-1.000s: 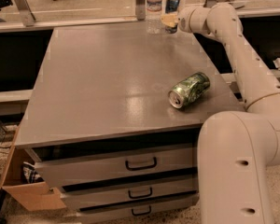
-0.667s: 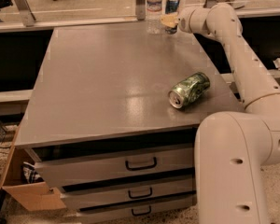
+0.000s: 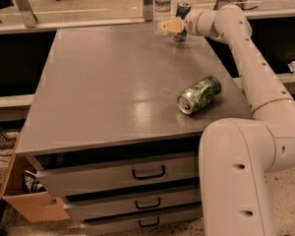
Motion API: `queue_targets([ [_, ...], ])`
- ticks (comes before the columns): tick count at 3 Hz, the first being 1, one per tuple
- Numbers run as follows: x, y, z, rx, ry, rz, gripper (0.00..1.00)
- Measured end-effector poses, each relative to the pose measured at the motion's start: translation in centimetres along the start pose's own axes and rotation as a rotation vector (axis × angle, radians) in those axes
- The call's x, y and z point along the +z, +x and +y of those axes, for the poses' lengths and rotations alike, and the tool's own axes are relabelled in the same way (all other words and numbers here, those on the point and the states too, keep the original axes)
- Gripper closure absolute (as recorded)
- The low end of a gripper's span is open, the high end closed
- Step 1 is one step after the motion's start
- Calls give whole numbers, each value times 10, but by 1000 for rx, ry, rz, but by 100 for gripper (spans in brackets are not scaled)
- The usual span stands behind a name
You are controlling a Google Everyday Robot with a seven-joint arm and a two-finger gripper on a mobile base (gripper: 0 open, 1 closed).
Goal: Move redbull can near water bottle
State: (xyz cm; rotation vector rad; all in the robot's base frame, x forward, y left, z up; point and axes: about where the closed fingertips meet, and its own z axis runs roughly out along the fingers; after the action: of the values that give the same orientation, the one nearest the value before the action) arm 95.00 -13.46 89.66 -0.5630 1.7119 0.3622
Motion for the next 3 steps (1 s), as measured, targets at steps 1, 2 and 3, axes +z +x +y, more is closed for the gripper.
queue_targets([
  [1,1,5,-1,13,0,10,0],
  [2,1,5,-1,13,1,10,0],
  [3,-33,-20,-17,-24,30,-11,0],
])
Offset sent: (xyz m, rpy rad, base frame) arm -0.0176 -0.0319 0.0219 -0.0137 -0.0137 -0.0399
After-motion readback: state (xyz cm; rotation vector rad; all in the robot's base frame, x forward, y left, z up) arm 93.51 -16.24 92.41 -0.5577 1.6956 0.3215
